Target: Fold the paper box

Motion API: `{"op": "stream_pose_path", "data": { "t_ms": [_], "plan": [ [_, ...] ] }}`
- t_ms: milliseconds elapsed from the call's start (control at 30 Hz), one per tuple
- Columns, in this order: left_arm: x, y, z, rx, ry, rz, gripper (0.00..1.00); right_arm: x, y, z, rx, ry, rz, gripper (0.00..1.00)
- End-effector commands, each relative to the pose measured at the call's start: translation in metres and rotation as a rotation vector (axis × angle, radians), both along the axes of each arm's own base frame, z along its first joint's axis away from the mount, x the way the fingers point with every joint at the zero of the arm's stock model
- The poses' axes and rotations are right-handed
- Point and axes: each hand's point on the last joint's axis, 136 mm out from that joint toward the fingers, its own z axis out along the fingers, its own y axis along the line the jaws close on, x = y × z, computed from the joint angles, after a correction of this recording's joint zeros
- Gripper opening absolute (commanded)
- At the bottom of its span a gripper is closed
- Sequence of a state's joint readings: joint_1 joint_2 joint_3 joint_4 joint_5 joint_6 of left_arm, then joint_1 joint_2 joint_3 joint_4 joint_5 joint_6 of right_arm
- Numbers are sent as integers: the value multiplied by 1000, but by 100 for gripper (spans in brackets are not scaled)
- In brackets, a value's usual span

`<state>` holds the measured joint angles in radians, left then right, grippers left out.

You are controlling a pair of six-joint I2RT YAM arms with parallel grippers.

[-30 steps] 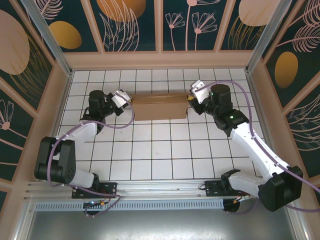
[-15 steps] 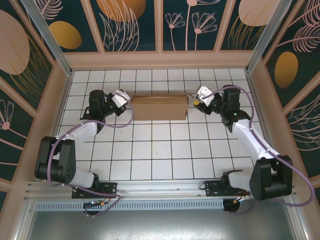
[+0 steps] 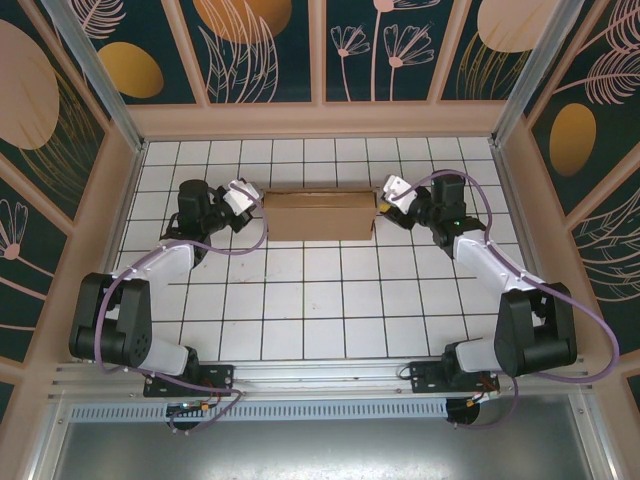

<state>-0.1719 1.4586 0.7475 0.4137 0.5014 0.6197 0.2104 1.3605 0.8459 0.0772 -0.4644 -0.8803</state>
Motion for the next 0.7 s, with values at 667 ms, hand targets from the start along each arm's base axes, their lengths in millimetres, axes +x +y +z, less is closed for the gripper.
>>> {"op": "stream_pose_path", "data": {
  "t_ms": [667],
  "plan": [
    [-6, -5, 9, -42, 49, -31, 0, 19, 15, 11, 4, -17, 23, 14]
  ]
}}
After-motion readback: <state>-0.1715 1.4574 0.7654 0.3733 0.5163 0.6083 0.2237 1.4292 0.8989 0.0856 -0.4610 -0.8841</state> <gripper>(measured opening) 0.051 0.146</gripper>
